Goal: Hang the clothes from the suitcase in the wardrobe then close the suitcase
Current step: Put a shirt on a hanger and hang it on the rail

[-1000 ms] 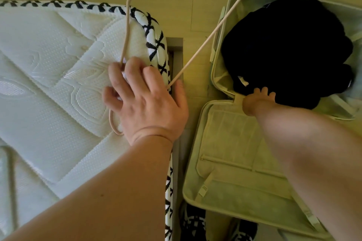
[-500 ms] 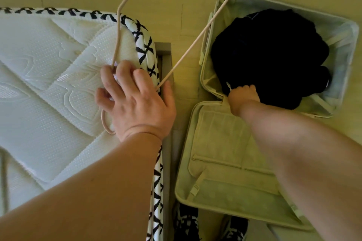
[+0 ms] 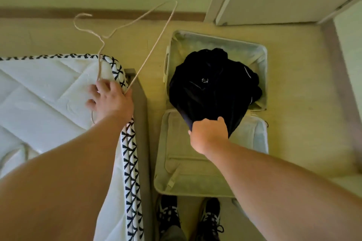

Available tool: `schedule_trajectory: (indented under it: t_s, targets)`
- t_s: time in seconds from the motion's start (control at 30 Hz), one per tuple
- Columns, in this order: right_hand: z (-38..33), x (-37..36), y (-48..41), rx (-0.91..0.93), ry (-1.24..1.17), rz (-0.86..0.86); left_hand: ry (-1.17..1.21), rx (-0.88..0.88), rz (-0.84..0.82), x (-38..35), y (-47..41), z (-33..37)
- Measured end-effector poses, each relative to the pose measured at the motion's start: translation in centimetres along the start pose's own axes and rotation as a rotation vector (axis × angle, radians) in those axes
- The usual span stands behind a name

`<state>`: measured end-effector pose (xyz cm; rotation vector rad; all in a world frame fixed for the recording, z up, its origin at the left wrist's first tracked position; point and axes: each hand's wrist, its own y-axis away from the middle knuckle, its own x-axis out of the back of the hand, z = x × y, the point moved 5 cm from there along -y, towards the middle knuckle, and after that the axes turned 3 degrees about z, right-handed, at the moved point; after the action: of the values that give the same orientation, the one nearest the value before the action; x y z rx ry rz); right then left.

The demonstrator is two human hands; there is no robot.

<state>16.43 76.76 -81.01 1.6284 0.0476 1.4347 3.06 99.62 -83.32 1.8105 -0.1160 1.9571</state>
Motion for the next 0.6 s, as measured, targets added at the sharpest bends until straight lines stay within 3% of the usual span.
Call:
schedule_trajectory:
  t_s: [0.13,0.3,0.4,0.53,0.6]
  targets:
    - [1.3,6.5,6.8,-0.017,-0.167,0.122,0.151,0.155,-0.132,7.6,3.9,1.8]
    - [6.6,16.8,14.0,-0.255,-0.527,0.288,0.365,0.238,-0.197,16.3,11.9,5.8]
    - [10.1,24.7,19.4,-0.303,-0.775,0.383,0.443,0.265,-0.264,23.2,15.7,8.8]
    - [13.2,34.6,28.9,-0.327,-1.219,0.612,0.712,0.3,-0.308,34.2,19.8,13.3]
    - [14.5,37.9,33.7,-0.377,-1.576,0.58,0.899,0.186,-0.305,41.2,23.0,16.5]
